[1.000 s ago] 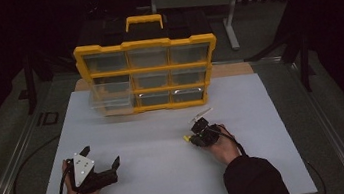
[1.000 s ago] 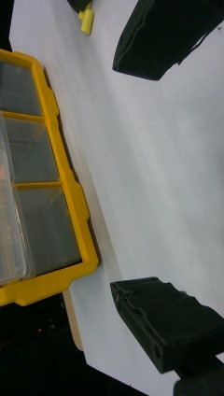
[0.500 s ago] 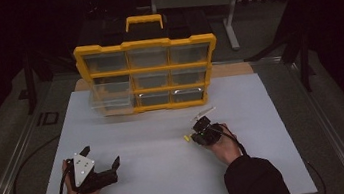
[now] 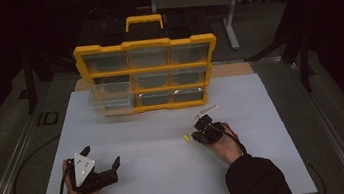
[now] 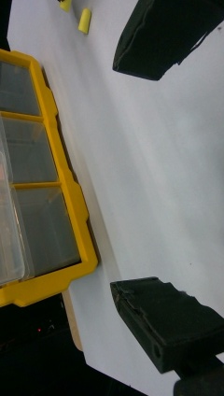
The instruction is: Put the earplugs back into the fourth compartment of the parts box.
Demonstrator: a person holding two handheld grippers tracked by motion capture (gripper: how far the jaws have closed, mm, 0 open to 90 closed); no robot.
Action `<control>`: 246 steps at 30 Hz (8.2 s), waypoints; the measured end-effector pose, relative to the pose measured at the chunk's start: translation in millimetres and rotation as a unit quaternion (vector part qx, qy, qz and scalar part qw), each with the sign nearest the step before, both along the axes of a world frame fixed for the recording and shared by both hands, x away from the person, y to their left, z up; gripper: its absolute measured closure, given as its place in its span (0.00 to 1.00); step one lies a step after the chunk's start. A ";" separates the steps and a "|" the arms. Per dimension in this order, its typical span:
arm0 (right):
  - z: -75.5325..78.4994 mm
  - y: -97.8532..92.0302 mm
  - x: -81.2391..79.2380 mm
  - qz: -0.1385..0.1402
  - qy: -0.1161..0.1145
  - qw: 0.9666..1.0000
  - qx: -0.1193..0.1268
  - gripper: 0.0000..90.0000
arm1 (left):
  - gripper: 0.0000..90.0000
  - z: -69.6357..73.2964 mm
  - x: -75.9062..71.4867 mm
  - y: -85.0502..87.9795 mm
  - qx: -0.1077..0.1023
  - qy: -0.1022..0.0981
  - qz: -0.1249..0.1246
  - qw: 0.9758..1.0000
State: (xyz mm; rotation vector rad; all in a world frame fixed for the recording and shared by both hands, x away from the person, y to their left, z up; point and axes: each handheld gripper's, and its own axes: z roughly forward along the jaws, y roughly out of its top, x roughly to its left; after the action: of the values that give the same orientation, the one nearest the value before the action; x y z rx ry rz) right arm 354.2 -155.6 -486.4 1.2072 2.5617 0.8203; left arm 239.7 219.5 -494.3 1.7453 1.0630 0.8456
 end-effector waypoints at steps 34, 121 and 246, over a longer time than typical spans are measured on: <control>42.7 6.4 5.6 0.012 -0.018 0.999 0.036 0.97 | 0.00 -0.2 -0.1 -0.1 0.001 -0.001 0.001 1.000; 154.2 94.1 64.5 0.090 -0.098 0.986 0.098 0.96 | 0.00 -0.6 0.8 0.4 0.007 -0.002 0.000 1.000; 120.5 64.9 42.6 0.059 -0.108 0.989 0.080 0.10 | 0.00 -1.1 0.7 0.7 0.012 -0.002 0.002 1.000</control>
State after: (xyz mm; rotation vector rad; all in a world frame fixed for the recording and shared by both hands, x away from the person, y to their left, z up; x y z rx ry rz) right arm 396.8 -90.7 -365.8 0.9533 2.4465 1.1363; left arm 240.4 220.3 -495.4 1.7602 1.0584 0.8672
